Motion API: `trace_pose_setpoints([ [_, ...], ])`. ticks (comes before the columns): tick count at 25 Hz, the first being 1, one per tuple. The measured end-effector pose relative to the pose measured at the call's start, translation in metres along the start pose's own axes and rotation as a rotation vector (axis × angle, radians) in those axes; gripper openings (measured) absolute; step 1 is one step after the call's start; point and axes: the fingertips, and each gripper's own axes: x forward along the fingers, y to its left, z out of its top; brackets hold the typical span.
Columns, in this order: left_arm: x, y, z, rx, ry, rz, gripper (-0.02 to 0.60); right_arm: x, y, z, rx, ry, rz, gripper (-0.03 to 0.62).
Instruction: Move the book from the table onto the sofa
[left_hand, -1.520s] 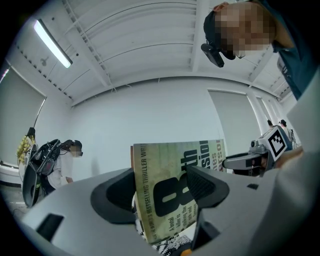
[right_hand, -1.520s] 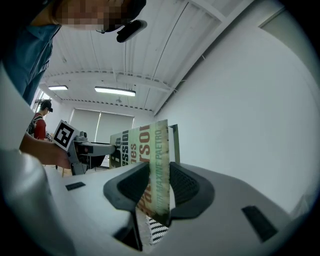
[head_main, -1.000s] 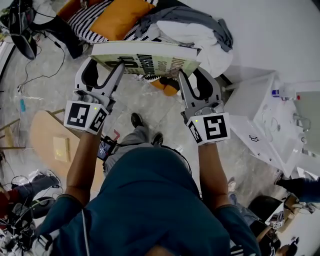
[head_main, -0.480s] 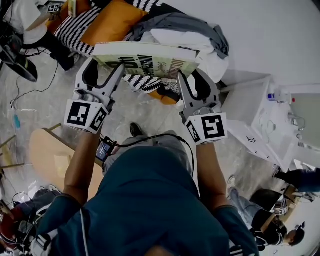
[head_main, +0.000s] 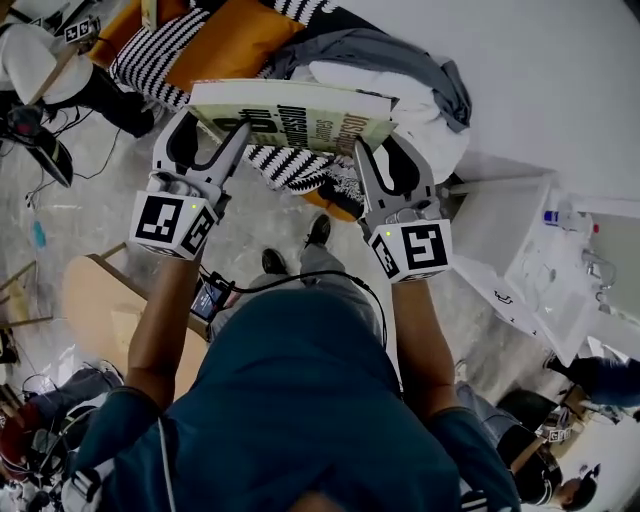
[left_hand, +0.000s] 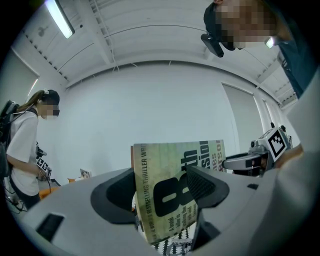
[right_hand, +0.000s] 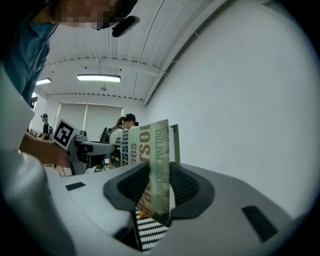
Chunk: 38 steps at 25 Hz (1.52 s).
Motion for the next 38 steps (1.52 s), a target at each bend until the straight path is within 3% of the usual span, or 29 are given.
trace_pose_setpoints([
  [11,0.095,0.018,-0.015,-0.001,0.065,0.07,0.302,0.07,-0.084,-0.021,0.06,-0.002,0.068,0.14],
  [24,0.143,0.053,-0.031,-0.026,0.082,0.103,0.302,0.127,-0.114,-0.034,0.066,0.015,0.106,0.14],
  [38,0.213,0.108,-0.088,-0.061,0.177,0.068,0.302,0.203,-0.144,-0.096,0.141,0.125,0.054,0.14],
])
